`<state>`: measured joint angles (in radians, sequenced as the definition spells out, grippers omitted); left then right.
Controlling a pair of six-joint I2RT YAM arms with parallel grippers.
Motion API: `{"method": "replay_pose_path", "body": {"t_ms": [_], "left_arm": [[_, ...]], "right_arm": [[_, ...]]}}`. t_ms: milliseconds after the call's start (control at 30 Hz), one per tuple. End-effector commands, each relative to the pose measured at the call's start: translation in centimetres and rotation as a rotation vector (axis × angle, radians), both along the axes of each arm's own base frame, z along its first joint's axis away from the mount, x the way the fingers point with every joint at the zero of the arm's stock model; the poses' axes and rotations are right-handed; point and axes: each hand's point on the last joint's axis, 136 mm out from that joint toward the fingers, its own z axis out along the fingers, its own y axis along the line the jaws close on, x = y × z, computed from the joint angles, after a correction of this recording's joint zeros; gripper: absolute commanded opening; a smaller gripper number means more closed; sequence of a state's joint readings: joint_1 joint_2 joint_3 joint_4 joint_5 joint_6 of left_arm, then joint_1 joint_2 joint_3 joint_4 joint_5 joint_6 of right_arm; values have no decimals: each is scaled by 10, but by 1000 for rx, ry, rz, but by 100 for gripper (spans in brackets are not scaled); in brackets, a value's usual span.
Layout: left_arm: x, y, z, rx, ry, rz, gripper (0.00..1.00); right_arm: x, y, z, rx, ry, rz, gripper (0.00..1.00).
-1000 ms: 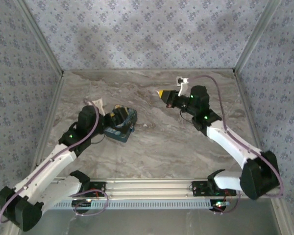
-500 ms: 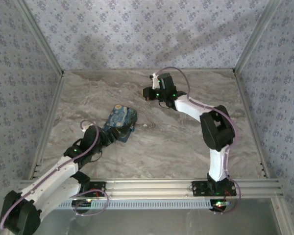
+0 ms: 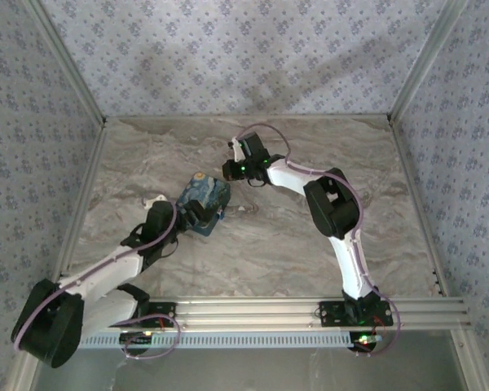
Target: Unlock a padlock with a key
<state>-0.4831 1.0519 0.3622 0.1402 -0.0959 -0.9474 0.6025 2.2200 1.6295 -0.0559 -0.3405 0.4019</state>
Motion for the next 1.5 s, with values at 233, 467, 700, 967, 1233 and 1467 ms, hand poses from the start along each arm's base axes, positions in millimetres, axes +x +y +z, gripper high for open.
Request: {"method": "replay_pose_path", "body": {"t_ms": [233,467,700,967,1233,1467], "left_arm": [[39,-27,33,-28,-92,-87,98],[66,-57,33,-53,-80,-174,94],[99,-90,30,-92,-62,-251,91],[120,-113,28,-131,-48,-304,89],[117,-90,31,-113,-54,-249,91],[100,-48,46,-27,-75,-189,94]], "right_arm": [[-29,-20,6,-30,-22,5,0],[-49,-62,-2,-97,-27,-82,0],[-56,-95,-5,-178,-34,-180,0],[-46,-119,-6,-237,-38,-287,0],[-43,-137,0,-259,-37,-332,0],[-44,-155,12,-308,-65,-362,0]]}}
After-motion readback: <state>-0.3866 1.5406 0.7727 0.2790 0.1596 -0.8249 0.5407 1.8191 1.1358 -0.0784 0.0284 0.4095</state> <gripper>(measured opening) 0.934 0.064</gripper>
